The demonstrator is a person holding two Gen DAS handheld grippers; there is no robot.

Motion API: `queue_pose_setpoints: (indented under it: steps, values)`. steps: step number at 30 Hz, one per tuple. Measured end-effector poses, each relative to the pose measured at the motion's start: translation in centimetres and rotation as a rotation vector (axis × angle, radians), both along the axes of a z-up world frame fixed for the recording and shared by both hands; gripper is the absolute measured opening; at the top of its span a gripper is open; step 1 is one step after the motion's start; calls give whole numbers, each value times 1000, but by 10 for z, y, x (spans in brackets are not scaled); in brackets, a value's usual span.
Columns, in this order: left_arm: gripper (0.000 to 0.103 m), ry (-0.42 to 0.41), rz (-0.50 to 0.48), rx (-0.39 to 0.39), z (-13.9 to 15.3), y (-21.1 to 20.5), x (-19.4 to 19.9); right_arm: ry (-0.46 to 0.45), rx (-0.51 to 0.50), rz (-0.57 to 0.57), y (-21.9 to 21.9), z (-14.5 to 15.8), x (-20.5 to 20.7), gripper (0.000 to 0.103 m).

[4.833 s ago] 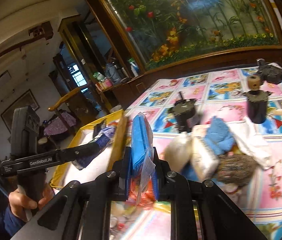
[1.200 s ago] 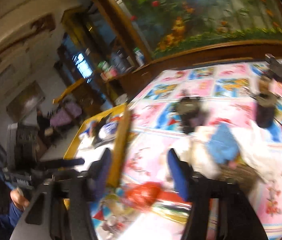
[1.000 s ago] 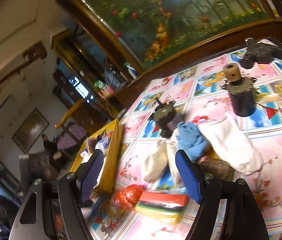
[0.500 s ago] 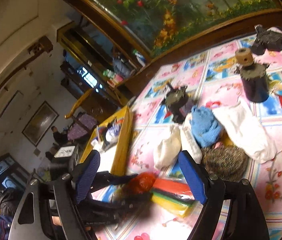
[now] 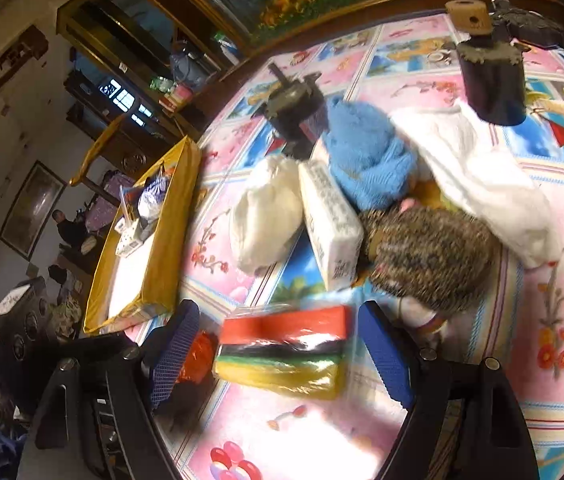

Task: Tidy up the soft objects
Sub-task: 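Grasp the red netted bag with the left tool while the right tool grasps the striped sponge pack, then carry the red netted bag and striped sponge pack over the box with both tools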

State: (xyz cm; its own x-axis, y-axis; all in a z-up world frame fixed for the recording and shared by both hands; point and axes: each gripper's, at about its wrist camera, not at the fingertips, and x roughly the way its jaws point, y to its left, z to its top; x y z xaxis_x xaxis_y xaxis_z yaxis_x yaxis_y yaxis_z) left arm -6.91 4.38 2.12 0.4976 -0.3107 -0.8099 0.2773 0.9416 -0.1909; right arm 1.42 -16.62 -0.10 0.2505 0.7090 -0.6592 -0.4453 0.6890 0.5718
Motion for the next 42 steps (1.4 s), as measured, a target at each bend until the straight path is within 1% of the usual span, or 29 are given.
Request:
queue_pose_setpoints:
  steps: [2, 4, 7, 10, 12, 14, 16, 20, 21, 22, 23, 24, 26, 27, 30, 34, 37, 40, 42]
  values:
    - [41, 4, 7, -6, 0, 5, -2, 7, -12, 39, 5, 1, -12, 86]
    - [41, 5, 16, -13, 0, 12, -6, 0, -38, 101, 9, 1, -31, 90]
    - [41, 9, 26, -31, -1, 21, -10, -40, -126, 228, 15, 4, -66, 91]
    - [42, 10, 33, -45, -2, 26, -14, -102, -205, 278, 14, 13, -84, 91]
    - [42, 8, 37, -52, -2, 26, -16, -186, -262, 281, 17, 20, -85, 91]
    - [42, 6, 40, -51, -3, 26, -16, -236, -301, 297, 24, 24, -76, 91]
    - [42, 5, 41, -45, -3, 25, -17, -265, -344, 322, 34, 22, -65, 91]
    - [42, 11, 42, -42, -3, 26, -19, -311, -453, 382, 58, 8, -49, 90]
    - [42, 11, 42, -42, -3, 26, -19, -314, -469, 385, 61, 5, -46, 90]
    - [42, 12, 42, -41, -3, 27, -19, -295, -465, 396, 62, -1, -42, 91]
    - [42, 12, 42, -42, -3, 27, -19, -302, -444, 389, 60, 0, -40, 91]
    - [42, 12, 42, -43, -3, 27, -18, -293, -418, 384, 57, 0, -40, 89]
    - [42, 8, 42, -40, -3, 27, -18, -283, -392, 358, 53, 2, -42, 76]
    - [42, 5, 44, -42, -4, 26, -17, -275, -383, 335, 50, 3, -42, 65]
    - [42, -1, 51, -68, -4, 26, -14, -256, -349, 264, 41, 5, -46, 56]
    - [42, -5, 49, -77, -4, 22, -12, -253, -313, 174, 36, 5, -47, 52]
    - [42, -5, 48, -76, -3, 20, -12, -261, -320, 122, 36, 5, -48, 52]
    - [42, -6, 52, -76, -2, 20, -12, -268, -330, 112, 38, 6, -50, 52]
    - [42, -4, 52, -76, -2, 21, -11, -285, -381, 125, 45, 4, -52, 53]
